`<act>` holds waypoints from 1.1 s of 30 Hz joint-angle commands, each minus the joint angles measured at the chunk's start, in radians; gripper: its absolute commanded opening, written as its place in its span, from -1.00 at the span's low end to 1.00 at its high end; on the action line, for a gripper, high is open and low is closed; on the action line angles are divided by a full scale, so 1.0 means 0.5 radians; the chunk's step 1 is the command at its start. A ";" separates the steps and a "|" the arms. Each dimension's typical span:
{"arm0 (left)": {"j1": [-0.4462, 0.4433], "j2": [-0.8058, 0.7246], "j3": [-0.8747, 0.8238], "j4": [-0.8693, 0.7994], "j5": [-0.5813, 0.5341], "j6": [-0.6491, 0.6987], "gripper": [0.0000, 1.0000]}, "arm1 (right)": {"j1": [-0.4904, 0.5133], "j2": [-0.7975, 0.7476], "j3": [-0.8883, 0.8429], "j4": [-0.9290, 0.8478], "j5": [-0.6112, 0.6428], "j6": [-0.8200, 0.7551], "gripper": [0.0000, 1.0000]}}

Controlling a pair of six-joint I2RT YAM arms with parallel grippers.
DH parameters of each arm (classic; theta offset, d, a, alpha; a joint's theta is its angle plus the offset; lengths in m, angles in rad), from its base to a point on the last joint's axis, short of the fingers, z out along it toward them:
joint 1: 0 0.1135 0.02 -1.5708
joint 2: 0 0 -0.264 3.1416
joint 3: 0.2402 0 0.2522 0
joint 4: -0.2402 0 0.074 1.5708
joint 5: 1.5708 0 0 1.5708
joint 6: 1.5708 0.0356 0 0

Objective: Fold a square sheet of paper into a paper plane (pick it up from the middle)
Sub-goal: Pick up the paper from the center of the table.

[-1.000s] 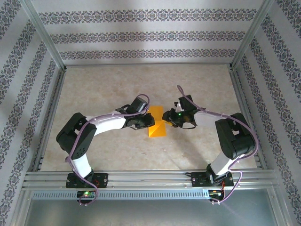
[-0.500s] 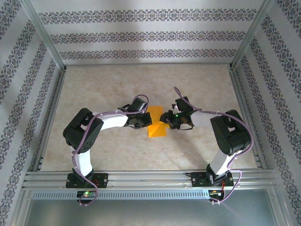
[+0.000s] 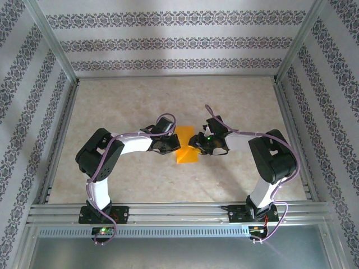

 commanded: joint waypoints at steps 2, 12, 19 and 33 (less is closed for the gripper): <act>0.029 0.061 -0.068 0.007 -0.036 -0.046 -0.84 | 0.027 0.051 0.071 -0.032 0.045 0.042 -0.26; 0.029 0.066 -0.076 0.024 -0.025 -0.049 -0.84 | 0.061 0.095 0.117 -0.017 0.011 0.075 -0.28; 0.032 0.065 -0.085 0.027 -0.028 -0.052 -0.84 | 0.088 0.092 0.091 0.072 -0.054 0.098 -0.37; 0.042 0.048 -0.082 -0.004 -0.047 -0.055 -0.90 | 0.104 0.143 0.000 0.248 -0.115 0.122 -0.64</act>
